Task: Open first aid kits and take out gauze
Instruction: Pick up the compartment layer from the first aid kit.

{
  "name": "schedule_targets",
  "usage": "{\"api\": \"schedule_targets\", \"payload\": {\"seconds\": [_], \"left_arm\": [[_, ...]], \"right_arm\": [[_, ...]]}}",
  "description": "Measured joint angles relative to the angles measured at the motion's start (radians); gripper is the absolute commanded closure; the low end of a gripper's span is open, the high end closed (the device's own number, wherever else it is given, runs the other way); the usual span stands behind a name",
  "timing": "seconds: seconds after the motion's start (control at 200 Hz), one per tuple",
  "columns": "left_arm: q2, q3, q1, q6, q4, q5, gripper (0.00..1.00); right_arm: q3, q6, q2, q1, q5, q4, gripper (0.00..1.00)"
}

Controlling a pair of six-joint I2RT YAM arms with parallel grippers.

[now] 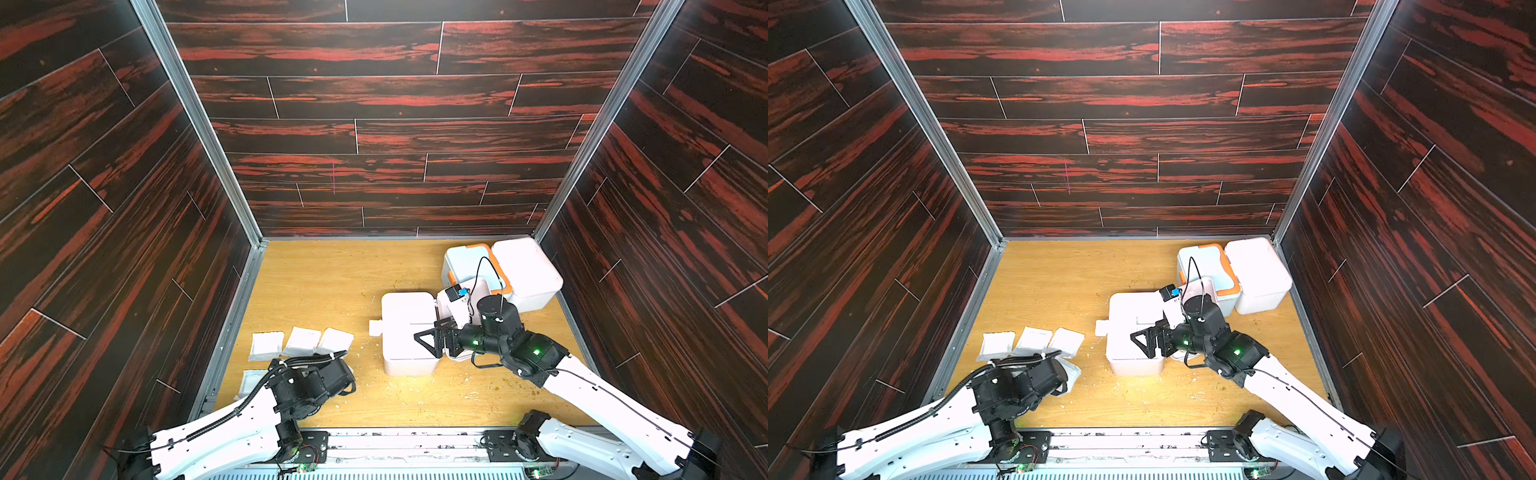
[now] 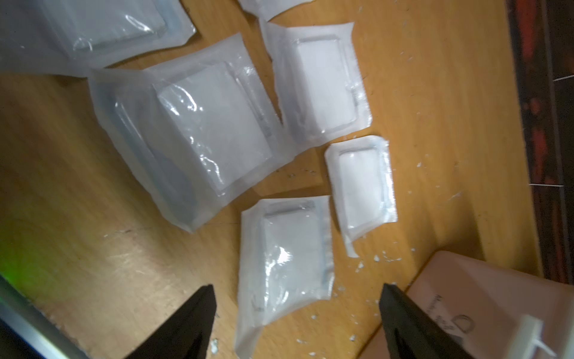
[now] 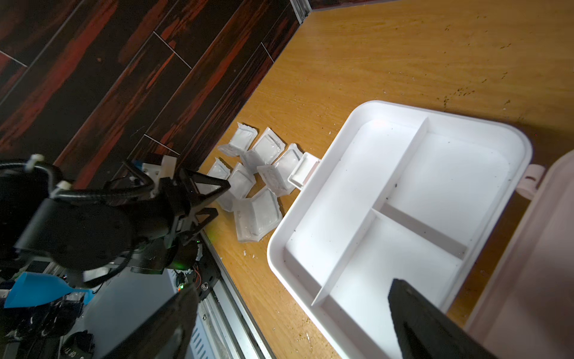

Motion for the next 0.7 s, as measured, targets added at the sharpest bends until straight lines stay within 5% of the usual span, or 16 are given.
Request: {"api": "schedule_targets", "payload": {"seconds": [0.16, 0.291, 0.496, 0.696], "left_arm": [[-0.006, 0.117, 0.0, -0.001, 0.057, -0.102, 0.0], [-0.003, 0.161, 0.0, 0.135, 0.175, -0.182, 0.0], [0.072, 0.273, 0.001, 0.521, 0.392, -0.239, 0.0], [0.183, 0.334, 0.001, 0.904, 0.598, -0.161, 0.0]], "right_arm": [[0.009, -0.007, -0.052, 0.0, 0.059, -0.013, 0.01], [0.008, -0.007, -0.098, 0.0, 0.121, -0.013, 0.01], [-0.016, -0.006, -0.194, 0.0, 0.222, -0.011, 0.01], [-0.047, -0.002, -0.29, 0.0, 0.305, -0.012, 0.01]]}}
